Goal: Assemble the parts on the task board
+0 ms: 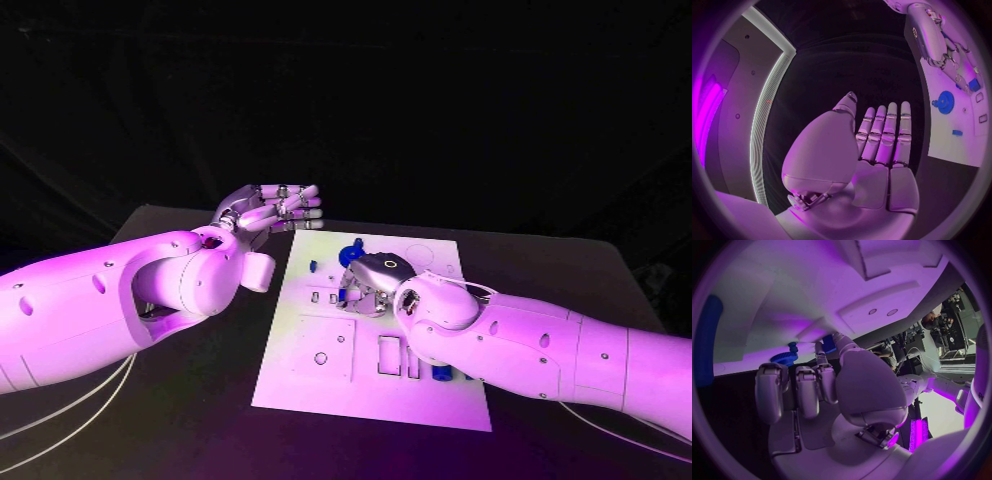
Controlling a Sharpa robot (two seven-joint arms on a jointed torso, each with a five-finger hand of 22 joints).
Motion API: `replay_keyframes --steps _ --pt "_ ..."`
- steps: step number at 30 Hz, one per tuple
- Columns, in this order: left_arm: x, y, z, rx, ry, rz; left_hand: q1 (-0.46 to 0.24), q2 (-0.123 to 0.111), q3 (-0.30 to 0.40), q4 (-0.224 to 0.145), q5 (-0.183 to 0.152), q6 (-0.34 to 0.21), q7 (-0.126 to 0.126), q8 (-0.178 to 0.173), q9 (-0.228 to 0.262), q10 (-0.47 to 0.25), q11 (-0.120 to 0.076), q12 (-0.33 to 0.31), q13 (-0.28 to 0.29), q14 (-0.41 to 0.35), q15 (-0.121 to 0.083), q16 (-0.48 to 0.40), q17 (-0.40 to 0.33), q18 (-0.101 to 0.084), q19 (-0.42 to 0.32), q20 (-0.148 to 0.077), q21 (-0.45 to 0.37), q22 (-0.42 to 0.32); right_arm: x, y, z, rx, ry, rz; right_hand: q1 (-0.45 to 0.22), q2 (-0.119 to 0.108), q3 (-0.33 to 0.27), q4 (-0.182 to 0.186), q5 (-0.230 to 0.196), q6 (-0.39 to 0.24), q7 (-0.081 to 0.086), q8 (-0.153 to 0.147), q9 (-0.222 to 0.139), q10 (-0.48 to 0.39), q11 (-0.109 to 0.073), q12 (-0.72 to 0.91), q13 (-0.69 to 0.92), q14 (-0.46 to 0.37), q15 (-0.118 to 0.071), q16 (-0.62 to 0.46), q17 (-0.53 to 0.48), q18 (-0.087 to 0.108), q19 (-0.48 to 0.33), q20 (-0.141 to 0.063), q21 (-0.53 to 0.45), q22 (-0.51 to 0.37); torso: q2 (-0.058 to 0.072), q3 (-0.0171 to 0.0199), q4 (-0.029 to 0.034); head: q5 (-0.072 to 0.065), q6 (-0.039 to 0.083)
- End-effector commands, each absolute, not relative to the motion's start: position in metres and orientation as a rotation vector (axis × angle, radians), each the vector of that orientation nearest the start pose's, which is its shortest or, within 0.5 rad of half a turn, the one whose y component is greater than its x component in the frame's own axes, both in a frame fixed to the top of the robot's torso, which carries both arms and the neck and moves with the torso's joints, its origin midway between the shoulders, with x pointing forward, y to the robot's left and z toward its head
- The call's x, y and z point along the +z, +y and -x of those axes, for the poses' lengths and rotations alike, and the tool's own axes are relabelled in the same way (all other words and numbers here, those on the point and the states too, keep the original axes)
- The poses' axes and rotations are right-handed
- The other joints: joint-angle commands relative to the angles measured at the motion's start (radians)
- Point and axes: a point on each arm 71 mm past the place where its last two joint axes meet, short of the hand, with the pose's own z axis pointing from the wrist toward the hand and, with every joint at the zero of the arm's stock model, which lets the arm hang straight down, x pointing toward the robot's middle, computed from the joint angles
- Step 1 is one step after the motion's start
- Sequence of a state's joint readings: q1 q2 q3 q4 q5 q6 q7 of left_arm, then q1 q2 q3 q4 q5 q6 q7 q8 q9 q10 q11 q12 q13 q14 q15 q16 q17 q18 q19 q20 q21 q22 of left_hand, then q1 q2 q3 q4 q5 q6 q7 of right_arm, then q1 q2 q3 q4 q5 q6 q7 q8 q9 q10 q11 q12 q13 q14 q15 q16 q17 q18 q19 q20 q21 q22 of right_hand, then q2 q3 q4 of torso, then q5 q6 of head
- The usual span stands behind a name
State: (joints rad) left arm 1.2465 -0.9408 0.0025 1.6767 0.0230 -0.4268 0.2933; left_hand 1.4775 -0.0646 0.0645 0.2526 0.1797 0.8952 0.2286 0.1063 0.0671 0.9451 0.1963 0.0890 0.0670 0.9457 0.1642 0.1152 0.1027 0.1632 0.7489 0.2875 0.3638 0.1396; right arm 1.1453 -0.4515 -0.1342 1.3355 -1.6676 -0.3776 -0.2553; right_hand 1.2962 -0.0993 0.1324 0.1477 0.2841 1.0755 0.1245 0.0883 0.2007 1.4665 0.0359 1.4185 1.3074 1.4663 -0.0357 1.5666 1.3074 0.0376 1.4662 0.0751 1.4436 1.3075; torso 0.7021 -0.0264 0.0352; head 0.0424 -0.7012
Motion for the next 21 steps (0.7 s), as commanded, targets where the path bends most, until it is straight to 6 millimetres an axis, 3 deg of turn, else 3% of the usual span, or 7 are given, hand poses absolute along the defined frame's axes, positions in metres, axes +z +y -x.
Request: replay_keyframes --steps 1,13,21 --pt "-0.1363 0.2166 -0.4739 -1.507 1.403 1.161 0.007 0.001 -0.001 -0.002 -0.005 0.001 0.002 -0.004 0.000 -0.001 -0.003 -0.006 0.000 0.007 -0.001 -0.005 0.001 0.015 0.002 0.000 0.005 -0.001 -0.2446 -0.0532 -0.4738 0.623 1.658 0.383 -0.008 -0.013 -0.008 0.004 -0.008 -0.012 0.001 -0.007 -0.002 -0.006 0.008 -0.009 0.122 0.098 0.011 -0.008 0.237 0.002 0.001 0.007 -0.009 0.148 0.000 -0.0004 0.0002 -0.001 0.001" --pt "-0.1365 0.2173 -0.4741 -1.505 1.405 1.163 0.007 0.001 -0.001 -0.002 -0.005 0.000 0.001 -0.006 0.000 -0.003 -0.002 -0.008 0.000 0.007 -0.001 -0.006 0.001 0.015 0.002 0.000 0.005 -0.001 -0.2418 -0.0540 -0.4736 0.621 1.630 0.351 -0.040 -0.035 -0.033 0.026 -0.030 -0.040 0.009 -0.018 -0.006 -0.036 0.017 -0.046 0.091 0.095 0.019 -0.013 0.228 0.007 -0.012 0.016 -0.029 0.135 0.000 0.0001 0.0006 -0.001 0.003" --pt "-0.1367 0.2179 -0.4745 -1.504 1.404 1.164 0.007 0.001 -0.001 -0.002 -0.005 0.000 0.001 -0.006 0.000 -0.003 -0.002 -0.008 0.000 0.007 -0.001 -0.006 0.001 0.015 0.002 0.000 0.005 -0.001 -0.2394 -0.0563 -0.4714 0.634 1.610 0.336 -0.070 -0.060 -0.108 0.073 0.013 -0.066 0.016 -0.019 -0.006 -0.050 0.024 -0.061 0.076 0.094 0.026 -0.015 0.224 0.010 -0.018 0.023 -0.043 0.128 0.000 0.0000 0.0005 -0.002 0.003"
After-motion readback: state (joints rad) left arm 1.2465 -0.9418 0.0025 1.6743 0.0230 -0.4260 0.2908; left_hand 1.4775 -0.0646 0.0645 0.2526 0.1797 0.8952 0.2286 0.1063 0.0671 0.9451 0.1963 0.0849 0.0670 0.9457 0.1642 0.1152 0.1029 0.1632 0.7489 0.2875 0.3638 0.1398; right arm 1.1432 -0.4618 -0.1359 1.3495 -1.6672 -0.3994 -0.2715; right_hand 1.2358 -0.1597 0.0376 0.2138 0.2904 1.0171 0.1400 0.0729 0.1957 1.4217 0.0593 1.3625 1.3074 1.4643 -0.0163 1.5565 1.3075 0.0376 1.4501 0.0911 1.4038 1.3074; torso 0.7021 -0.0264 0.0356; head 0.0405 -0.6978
